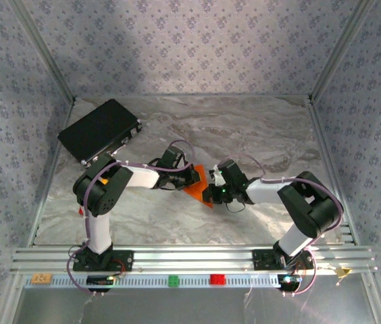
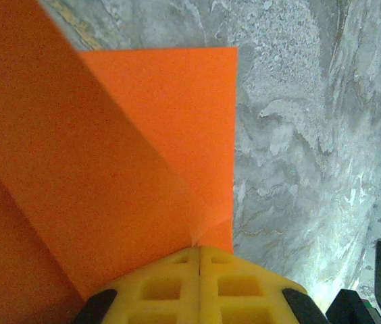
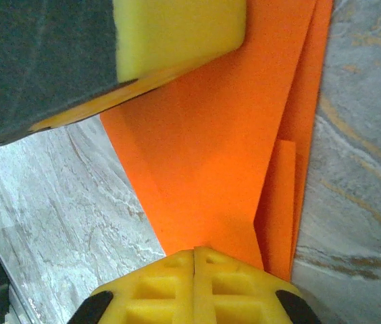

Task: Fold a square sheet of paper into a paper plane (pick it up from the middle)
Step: Fourth fold the wing at the center of the table.

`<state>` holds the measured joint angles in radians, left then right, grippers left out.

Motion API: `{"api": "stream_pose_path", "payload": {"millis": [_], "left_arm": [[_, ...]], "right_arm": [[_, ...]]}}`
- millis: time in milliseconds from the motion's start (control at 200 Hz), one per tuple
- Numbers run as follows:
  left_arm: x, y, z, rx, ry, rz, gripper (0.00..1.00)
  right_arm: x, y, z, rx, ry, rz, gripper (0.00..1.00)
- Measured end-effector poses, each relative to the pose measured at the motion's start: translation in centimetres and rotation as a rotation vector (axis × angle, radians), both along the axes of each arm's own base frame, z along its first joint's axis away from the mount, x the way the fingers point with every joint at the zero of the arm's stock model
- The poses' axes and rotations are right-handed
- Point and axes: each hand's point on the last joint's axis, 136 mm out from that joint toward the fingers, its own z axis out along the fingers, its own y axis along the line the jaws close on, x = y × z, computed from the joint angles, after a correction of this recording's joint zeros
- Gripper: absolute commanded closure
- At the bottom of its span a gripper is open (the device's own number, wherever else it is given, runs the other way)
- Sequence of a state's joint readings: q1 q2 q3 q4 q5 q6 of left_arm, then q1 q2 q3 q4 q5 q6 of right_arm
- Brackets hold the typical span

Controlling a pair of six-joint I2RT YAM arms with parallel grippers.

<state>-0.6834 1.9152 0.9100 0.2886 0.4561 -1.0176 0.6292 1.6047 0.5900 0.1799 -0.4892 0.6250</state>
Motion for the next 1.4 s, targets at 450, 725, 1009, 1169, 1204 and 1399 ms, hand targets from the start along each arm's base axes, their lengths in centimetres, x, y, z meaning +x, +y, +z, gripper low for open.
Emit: {"api": "stream_pose_path", "payload": {"millis": [450, 725, 1009, 1169, 1204, 1399], "left_arm": [[0.0, 0.0, 0.0, 0.000, 0.000, 0.000, 0.98], [0.0, 0.0, 0.0, 0.000, 0.000, 0.000, 0.98], [0.0, 0.0, 0.0, 0.000, 0.000, 0.000, 0.98], [0.0, 0.0, 0.0, 0.001, -0.002, -0.002, 0.98], [0.0, 0.0, 0.0, 0.001, -0.002, -0.002, 0.98], [0.0, 0.0, 0.0, 0.001, -0.002, -0.002, 0.98]], "right_arm": [[-1.8, -1.6, 0.2, 0.041, 0.014, -0.036, 0.96], [-3.8, -3.1, -0.2, 0.038, 0.025, -0.047, 0.96], [-4.2, -3.8, 1.1, 0.020, 0.028, -0.063, 0.96], [-1.8, -2.0, 4.2, 0.055, -0.037, -0.045, 0.96], [-1.1, -1.5, 4.7, 0.063, -0.045, -0.040, 0.95], [1.3, 0.8, 4.4, 0.047, -0.030, -0.025, 0.95]]}}
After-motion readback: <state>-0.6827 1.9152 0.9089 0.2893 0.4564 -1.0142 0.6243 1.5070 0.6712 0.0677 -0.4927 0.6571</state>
